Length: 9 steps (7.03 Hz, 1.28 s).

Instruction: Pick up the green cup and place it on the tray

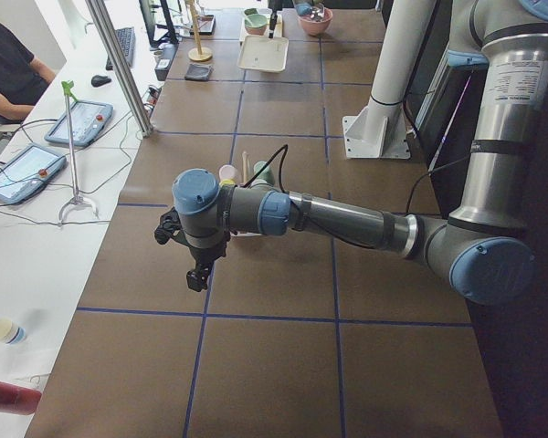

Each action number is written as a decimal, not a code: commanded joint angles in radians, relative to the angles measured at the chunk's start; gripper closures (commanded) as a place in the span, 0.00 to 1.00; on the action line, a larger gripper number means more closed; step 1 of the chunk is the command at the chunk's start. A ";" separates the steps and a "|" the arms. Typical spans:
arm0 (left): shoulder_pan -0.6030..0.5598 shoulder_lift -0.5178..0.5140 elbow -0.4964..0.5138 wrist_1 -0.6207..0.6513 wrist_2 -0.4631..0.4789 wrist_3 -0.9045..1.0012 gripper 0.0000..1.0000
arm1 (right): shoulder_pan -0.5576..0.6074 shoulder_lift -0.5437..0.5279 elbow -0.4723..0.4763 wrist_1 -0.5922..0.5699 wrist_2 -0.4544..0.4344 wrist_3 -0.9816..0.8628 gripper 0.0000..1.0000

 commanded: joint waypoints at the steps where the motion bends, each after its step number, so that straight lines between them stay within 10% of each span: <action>1: 0.000 -0.004 -0.007 0.000 0.001 -0.001 0.00 | -0.170 0.141 0.021 -0.004 -0.104 0.246 1.00; 6: 0.000 -0.004 -0.007 0.000 0.000 -0.001 0.00 | -0.591 0.317 0.168 -0.295 -0.540 0.365 1.00; 9: 0.000 -0.002 -0.006 0.000 0.001 -0.001 0.00 | -0.650 0.371 0.160 -0.374 -0.574 0.369 1.00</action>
